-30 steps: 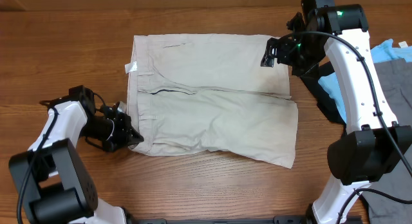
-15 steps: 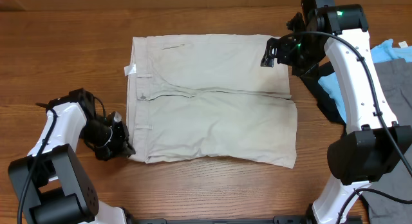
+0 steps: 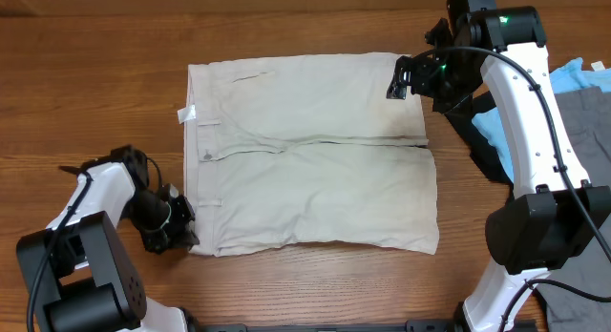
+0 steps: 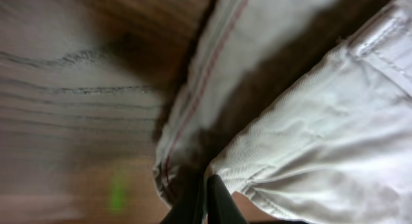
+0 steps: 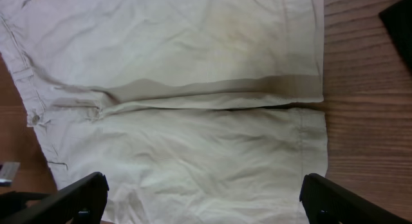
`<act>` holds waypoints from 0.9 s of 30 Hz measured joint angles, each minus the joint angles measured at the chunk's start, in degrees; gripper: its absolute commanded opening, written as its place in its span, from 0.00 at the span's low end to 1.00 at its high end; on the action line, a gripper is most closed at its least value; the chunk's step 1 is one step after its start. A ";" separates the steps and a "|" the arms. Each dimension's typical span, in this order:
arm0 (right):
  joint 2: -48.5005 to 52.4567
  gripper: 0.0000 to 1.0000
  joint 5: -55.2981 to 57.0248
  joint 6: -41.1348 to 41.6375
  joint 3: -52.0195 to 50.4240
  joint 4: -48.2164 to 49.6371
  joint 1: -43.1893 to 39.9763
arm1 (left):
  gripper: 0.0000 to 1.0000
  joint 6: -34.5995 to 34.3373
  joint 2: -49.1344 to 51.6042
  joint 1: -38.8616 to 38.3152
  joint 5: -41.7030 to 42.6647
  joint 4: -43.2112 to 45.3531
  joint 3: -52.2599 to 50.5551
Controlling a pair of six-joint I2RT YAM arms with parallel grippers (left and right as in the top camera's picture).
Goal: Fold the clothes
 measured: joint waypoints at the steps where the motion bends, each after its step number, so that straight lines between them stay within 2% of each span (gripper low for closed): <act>1: -0.02 1.00 0.00 0.00 0.00 -0.04 0.00 | 0.09 -0.17 0.00 0.00 -0.09 0.57 -0.79; 3: 0.00 1.00 0.02 0.00 0.00 -0.04 0.00 | 0.27 -0.90 0.00 0.00 -0.15 0.81 -2.27; 5: 0.00 1.00 0.00 0.02 0.00 -0.04 0.00 | 0.37 -1.46 0.00 0.00 -0.55 0.04 -2.40; 9: 0.00 1.00 0.00 0.00 0.00 -0.02 -0.02 | 0.40 -1.77 0.00 0.00 -1.16 -5.07 -0.31; 13: 0.00 1.00 0.00 0.00 0.00 -0.04 0.00 | 0.40 -1.77 0.02 0.00 -1.42 -11.52 9.40; 16: 0.00 1.00 0.02 0.00 0.00 -0.02 0.00 | 0.36 -1.75 0.00 -0.11 -1.38 -15.89 19.87; 17: -0.02 1.00 0.00 0.02 0.00 -0.04 0.00 | 0.31 -1.75 0.00 -0.20 -1.36 -16.98 23.58; 20: -0.02 1.00 0.00 0.00 0.00 -0.04 0.00 | 0.04 -1.90 0.00 -0.92 -1.44 -17.27 31.54; 27: -0.02 1.00 0.02 0.00 0.00 0.00 0.00 | 0.04 -5.75 -0.11 -5.75 -1.75 -5.27 35.01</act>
